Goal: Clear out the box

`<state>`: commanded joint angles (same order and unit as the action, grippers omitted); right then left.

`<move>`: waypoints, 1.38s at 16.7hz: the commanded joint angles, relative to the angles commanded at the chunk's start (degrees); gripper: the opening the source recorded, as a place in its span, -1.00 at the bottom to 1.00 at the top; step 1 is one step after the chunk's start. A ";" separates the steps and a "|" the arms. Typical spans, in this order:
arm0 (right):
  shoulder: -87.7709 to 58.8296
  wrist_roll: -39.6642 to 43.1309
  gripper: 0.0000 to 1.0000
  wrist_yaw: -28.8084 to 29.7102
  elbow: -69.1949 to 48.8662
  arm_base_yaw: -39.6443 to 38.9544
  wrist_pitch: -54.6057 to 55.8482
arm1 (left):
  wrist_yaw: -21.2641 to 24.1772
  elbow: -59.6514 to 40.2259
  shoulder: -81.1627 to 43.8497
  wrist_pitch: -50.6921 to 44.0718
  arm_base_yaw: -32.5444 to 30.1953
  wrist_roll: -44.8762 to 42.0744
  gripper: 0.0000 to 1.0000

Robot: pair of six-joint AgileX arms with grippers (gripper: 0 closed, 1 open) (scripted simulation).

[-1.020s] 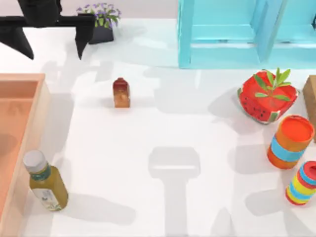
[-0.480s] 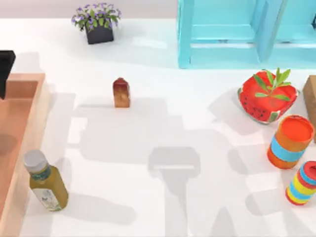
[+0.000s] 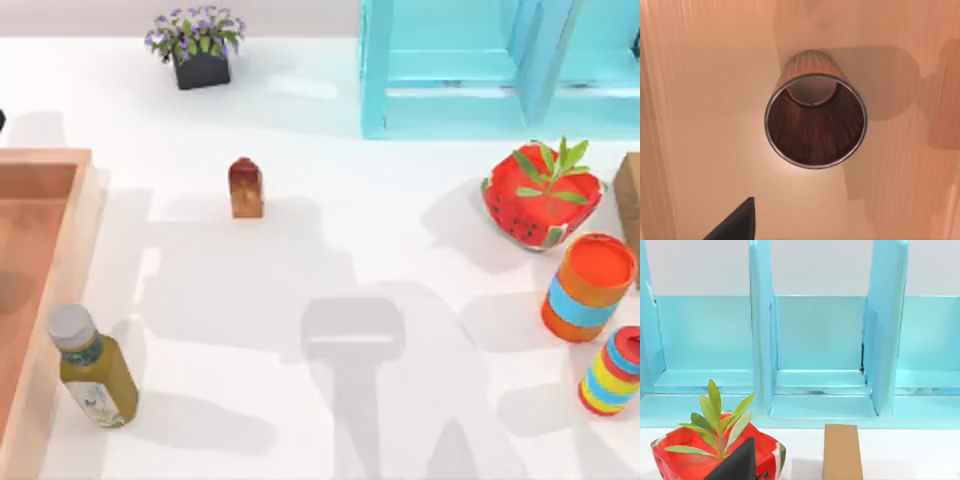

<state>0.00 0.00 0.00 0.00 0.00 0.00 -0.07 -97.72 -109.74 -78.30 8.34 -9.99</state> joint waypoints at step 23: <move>0.00 0.00 1.00 0.00 0.00 0.00 0.00 | 0.04 18.32 -3.23 21.75 0.46 -0.36 0.10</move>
<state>0.00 0.00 0.00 0.00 0.00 0.00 -0.03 -79.40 -112.97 -56.55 8.80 -10.35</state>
